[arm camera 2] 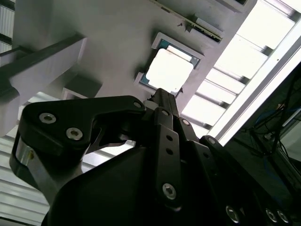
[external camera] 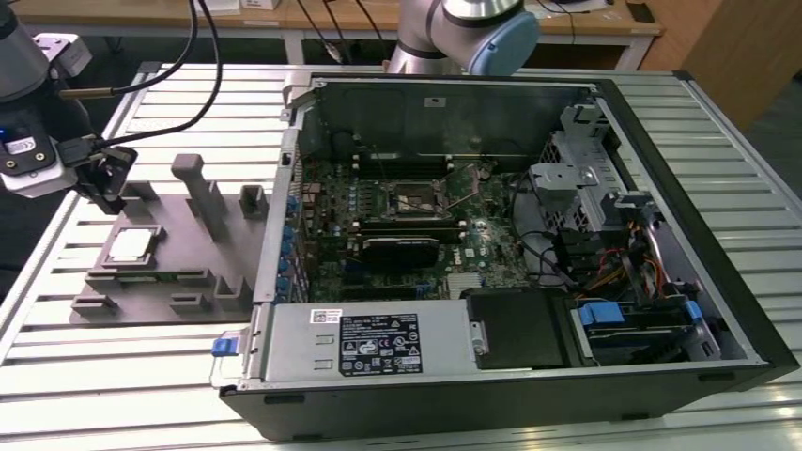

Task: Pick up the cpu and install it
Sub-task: 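Pick up the cpu and move it towards the insertion slot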

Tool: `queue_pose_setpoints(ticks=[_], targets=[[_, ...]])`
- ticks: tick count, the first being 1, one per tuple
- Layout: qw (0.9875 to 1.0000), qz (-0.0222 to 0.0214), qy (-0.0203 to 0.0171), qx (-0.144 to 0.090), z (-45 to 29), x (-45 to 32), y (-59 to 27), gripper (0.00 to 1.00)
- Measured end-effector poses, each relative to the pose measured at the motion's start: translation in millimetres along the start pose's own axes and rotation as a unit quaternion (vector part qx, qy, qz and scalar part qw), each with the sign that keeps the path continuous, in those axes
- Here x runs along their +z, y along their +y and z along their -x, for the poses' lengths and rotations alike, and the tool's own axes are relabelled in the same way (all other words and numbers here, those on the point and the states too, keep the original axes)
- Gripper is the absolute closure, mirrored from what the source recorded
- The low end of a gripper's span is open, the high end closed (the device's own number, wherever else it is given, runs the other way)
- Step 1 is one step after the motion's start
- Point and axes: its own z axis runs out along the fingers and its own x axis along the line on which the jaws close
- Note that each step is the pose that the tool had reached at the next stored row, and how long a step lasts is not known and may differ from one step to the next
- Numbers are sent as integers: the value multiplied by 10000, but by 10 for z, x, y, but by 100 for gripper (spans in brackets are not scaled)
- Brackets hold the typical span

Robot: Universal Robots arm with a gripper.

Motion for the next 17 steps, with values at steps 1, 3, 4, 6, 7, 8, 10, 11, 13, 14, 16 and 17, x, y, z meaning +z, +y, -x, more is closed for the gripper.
queue_pose_setpoints(ticks=[1,3,4,6,7,8,10,11,13,14,16,17], targets=[[10000,0,0,0,-3,6,-1,89],[10000,0,0,0,-9,19,-2,89],[10000,0,0,0,-11,26,-2,89],[10000,0,0,0,-17,39,-3,89],[10000,0,0,0,-19,47,-4,89],[10000,0,0,0,-22,54,-4,89],[10000,0,0,-1,-24,75,-5,89],[10000,0,0,0,-25,87,-6,89],[10000,0,0,0,-27,108,-7,89],[10000,0,0,0,-28,117,-7,89],[10000,0,0,0,-29,135,-8,89],[10000,0,0,0,-31,143,-8,89]])
